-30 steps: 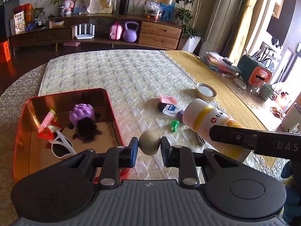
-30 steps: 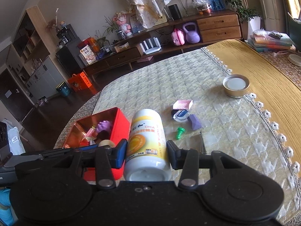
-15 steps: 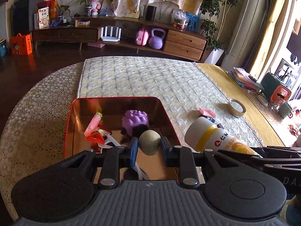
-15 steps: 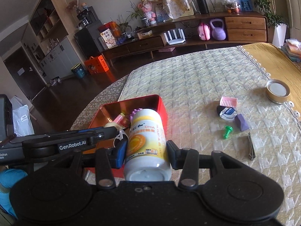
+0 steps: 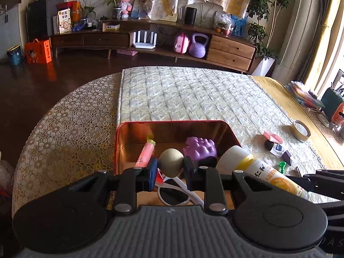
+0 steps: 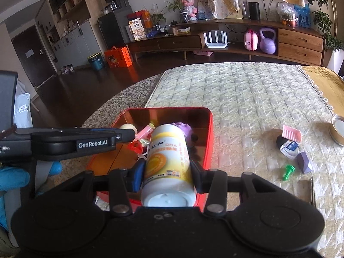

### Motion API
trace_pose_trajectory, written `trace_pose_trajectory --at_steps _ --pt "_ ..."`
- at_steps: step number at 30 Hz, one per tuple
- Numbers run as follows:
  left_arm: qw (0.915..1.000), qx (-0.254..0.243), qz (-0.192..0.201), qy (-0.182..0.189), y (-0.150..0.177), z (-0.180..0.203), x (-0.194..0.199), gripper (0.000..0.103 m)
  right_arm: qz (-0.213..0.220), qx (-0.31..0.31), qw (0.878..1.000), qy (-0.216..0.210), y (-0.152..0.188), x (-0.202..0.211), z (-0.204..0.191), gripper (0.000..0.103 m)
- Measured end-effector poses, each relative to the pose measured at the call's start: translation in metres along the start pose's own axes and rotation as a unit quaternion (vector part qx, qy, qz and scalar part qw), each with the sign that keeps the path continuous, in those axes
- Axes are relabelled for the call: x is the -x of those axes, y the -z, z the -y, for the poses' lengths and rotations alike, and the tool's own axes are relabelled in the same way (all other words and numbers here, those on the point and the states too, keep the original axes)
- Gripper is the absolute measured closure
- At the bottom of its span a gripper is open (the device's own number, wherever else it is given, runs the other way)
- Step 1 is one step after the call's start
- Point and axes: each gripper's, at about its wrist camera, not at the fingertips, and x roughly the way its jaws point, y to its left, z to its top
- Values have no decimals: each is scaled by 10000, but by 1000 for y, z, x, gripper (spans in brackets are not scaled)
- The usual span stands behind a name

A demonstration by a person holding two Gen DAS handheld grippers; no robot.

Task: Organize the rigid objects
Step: 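Carry the bottle and beige ball over the red tin box with both tools, then open the left tool to drop the ball while the right tool lowers the bottle into the box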

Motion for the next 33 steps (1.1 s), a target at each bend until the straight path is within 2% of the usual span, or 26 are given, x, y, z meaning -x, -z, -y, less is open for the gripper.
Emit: trace_pose_trajectory --at_steps 9,21,33 --pt "9999 -96 7 -55 -15 0 -23 78 -89 367 9992 133 -1 -22 -9 58" --pt "9997 -73 -229 -14 -18 4 -54 78 -326 527 9978 236 11 -45 -15 58" --pt "9985 10 -549 38 -17 5 -75 78 -379 623 9972 155 18 -42 -19 57"
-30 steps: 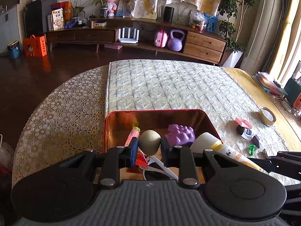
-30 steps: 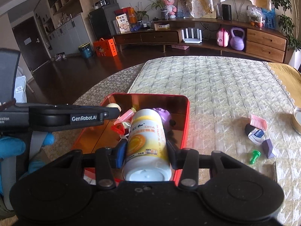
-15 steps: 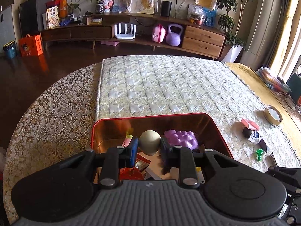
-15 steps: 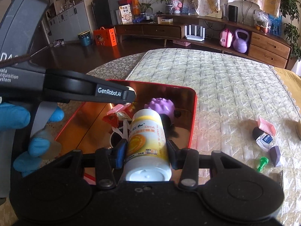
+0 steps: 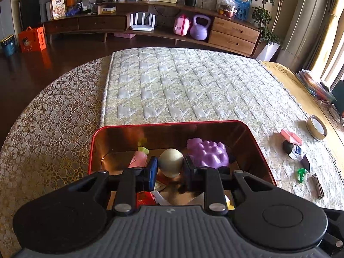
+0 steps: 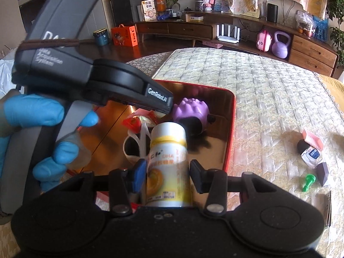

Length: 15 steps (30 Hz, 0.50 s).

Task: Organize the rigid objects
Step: 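Open the left tool to drop the ball while the right tool lowers the bottle into the box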

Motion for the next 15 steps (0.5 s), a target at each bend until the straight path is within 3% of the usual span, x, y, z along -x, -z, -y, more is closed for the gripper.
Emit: trace_pose_trajectory --at_steps 5,15 --pt "9999 38 -92 -38 1 -1 -6 78 61 -62 10000 24 0 7 0 49" --pt "9995 212 -176 -118 0 -4 -9 78 197 -335 9992 -115 9 30 9 44"
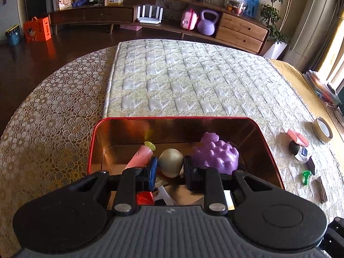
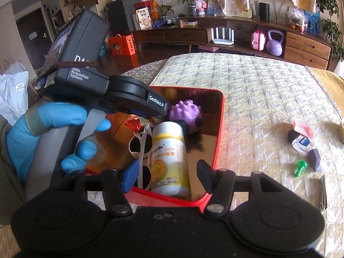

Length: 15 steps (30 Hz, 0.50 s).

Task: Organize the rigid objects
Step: 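Open the left tool to drop the ball while the right tool lowers the bottle into the box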

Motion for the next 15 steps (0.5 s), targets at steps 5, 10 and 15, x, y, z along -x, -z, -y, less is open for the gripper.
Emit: trace_pose_trajectory --at_steps 5,10,15 --pt "10000 21 55 22 4 1 7 77 68 -27 10000 -41 2 8 0 41" --pt "9999 -6 118 7 7 3 20 77 147 -56 9999 -49 2 17 0 40" --pt "9998 14 188 48 12 4 34 75 247 -148 9996 -58 4 29 2 34"
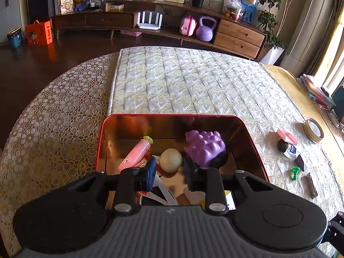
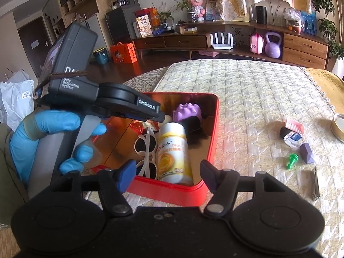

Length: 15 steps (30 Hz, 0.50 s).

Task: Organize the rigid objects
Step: 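Open the left tool to drop the ball while the right tool lowers the bottle into the box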

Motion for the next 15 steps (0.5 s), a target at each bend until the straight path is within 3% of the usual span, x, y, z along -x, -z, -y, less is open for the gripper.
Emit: trace_pose_trajectory --at_steps 8,10,11,12,15 --pt "9999 32 100 105 7 4 22 69 160 -113 9998 74 3 20 10 30" --pt "9998 14 167 95 11 6 28 43 217 -163 9996 121 6 27 14 29" --pt "9997 11 241 67 12 7 32 38 246 -205 9994 134 6 30 17 28" --pt "9995 6 314 52 14 8 36 34 279 -257 9992 158 7 33 21 25" --pt "9995 22 308 109 18 10 43 34 414 -399 9981 240 10 43 32 19"
